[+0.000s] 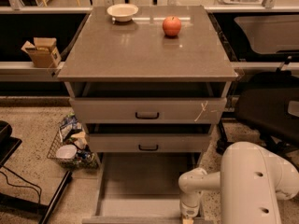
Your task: Open bottom drawer
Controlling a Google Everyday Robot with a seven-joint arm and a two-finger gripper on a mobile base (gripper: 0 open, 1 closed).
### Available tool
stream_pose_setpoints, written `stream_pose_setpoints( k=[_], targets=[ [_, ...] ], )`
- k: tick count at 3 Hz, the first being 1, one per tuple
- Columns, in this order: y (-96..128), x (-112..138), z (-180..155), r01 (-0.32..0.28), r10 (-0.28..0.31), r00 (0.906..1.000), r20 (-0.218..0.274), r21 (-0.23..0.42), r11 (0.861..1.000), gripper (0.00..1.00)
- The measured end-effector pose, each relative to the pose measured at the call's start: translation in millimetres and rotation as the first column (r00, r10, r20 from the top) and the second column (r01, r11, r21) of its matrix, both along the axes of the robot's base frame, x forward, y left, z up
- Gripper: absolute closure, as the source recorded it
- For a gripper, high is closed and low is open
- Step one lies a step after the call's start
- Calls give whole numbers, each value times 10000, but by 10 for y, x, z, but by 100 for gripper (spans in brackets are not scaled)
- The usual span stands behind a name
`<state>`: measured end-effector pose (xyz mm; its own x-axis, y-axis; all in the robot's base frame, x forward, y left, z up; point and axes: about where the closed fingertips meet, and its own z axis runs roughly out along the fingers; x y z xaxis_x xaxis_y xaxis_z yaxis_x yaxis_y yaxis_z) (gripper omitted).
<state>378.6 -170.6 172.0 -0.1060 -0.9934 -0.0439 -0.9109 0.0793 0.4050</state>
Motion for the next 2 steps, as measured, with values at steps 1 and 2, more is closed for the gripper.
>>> stream_pose_setpoints(
  k=[1, 2],
  targets=[
    [-38, -29, 189, -63, 63, 9998, 204, -1, 10000, 11],
    [-114, -115, 712, 21, -11, 9980, 627, -164, 9999, 0]
  ],
)
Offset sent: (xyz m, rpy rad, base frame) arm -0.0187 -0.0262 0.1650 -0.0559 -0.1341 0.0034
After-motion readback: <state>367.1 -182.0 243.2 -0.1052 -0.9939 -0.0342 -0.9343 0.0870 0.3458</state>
